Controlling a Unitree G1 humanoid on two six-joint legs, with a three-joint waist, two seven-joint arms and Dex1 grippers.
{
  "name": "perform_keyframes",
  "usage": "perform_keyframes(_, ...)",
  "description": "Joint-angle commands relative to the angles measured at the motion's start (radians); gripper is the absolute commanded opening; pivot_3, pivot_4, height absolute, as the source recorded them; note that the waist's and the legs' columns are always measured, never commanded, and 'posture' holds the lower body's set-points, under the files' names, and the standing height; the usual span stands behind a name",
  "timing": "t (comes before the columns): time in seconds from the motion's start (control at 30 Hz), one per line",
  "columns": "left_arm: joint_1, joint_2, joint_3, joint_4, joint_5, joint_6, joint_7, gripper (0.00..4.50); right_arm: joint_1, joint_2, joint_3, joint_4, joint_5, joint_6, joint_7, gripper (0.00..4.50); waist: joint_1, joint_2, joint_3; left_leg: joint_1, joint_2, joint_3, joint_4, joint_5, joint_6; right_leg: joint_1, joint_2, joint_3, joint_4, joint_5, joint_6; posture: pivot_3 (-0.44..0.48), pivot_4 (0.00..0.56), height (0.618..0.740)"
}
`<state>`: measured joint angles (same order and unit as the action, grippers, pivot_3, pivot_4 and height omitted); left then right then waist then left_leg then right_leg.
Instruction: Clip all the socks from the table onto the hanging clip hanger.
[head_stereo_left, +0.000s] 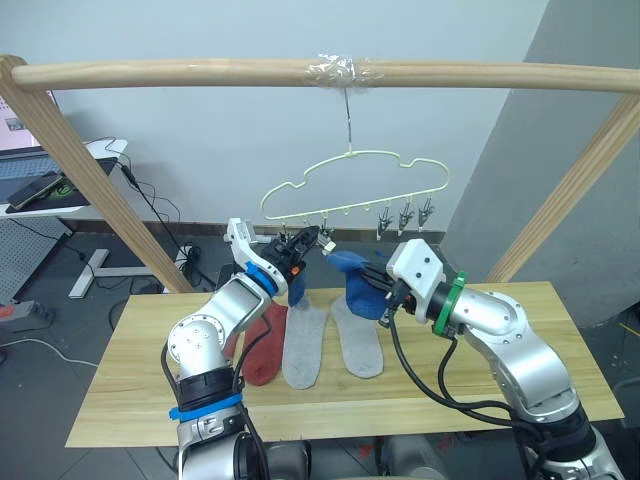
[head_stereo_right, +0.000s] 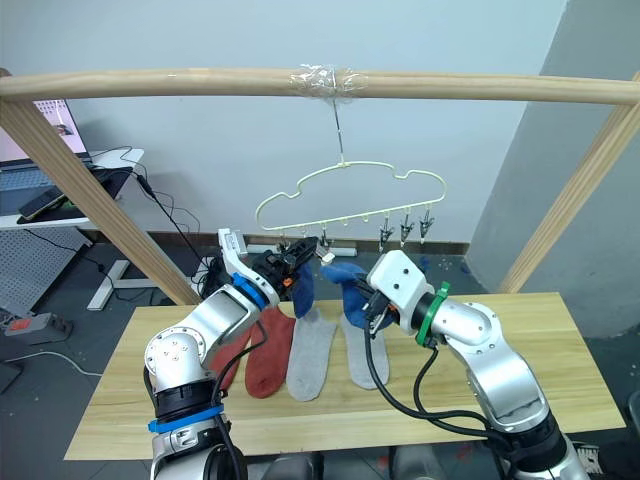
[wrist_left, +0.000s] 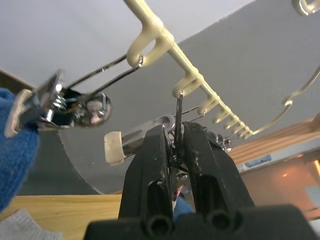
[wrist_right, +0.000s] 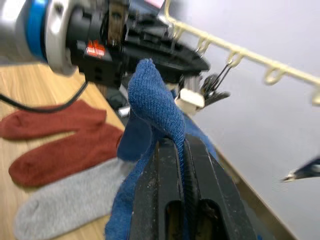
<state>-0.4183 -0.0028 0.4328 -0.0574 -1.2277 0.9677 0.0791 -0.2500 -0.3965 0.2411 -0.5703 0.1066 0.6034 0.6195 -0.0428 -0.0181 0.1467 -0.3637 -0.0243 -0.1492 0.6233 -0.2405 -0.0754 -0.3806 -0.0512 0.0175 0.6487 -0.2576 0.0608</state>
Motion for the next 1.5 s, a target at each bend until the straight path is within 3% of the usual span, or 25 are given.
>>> perform_keyframes(0.03, -0.016, 0.01, 0.032, 0.053, -0.066, 0.0, 0.065, 0.12, 0.008, -0.017, -0.037, -0.031, 0.036, -0.069, 0.02, 0.03, 0.0, 0.0, 0.0, 0.0, 0.0, 0.0, 0.0, 0.0, 0.0, 0.0, 0.0, 0.0, 0.0, 0.0, 0.0, -0.044, 0.12, 0.74)
perform_keyframes(0.27, -0.023, 0.016, 0.042, 0.097, -0.248, 0.016, 0.165, 0.12, 0.004, -0.013, -0.033, -0.015, 0.051, -0.111, 0.01, 0.03, 0.0, 0.0, 0.0, 0.0, 0.0, 0.0, 0.0, 0.0, 0.0, 0.0, 0.0, 0.0, 0.0, 0.0, 0.0, -0.048, 0.12, 0.74)
perform_keyframes(0.73, -0.019, 0.04, -0.01, 0.109, -0.356, -0.011, 0.196, 0.12, -0.011, 0.014, 0.004, 0.027, 0.016, -0.156, -0.007, 0.03, 0.001, -0.001, 0.0, -0.001, 0.0, 0.0, 0.0, 0.0, 0.0, -0.001, 0.0, 0.0, -0.001, 0.0, 0.0, -0.052, 0.117, 0.74)
perform_keyframes(1.0, -0.001, 0.065, -0.052, 0.094, -0.376, -0.009, 0.181, 0.12, -0.033, 0.018, 0.027, 0.083, -0.027, -0.252, -0.017, 0.03, 0.004, -0.001, 0.001, -0.001, 0.0, 0.0, -0.001, 0.0, 0.0, -0.001, 0.0, 0.0, -0.002, 0.0, 0.0, -0.049, 0.117, 0.74)
perform_keyframes(1.23, 0.002, 0.101, -0.091, 0.062, -0.307, -0.042, 0.094, 0.12, -0.046, 0.023, 0.03, 0.121, -0.032, -0.291, -0.013, 0.03, 0.005, -0.001, 0.001, -0.001, 0.0, 0.0, -0.002, 0.0, 0.0, -0.001, 0.0, 0.0, -0.002, 0.0, 0.0, -0.047, 0.116, 0.74)
perform_keyframes(1.5, 0.007, 0.112, -0.075, 0.036, -0.315, -0.089, 0.064, 2.59, -0.038, 0.037, 0.043, 0.15, -0.033, -0.317, -0.016, 0.0, 0.011, -0.002, 0.002, -0.005, 0.0, 0.0, -0.004, 0.0, -0.001, -0.006, 0.0, 0.0, -0.003, 0.0, -0.001, -0.042, 0.113, 0.74)
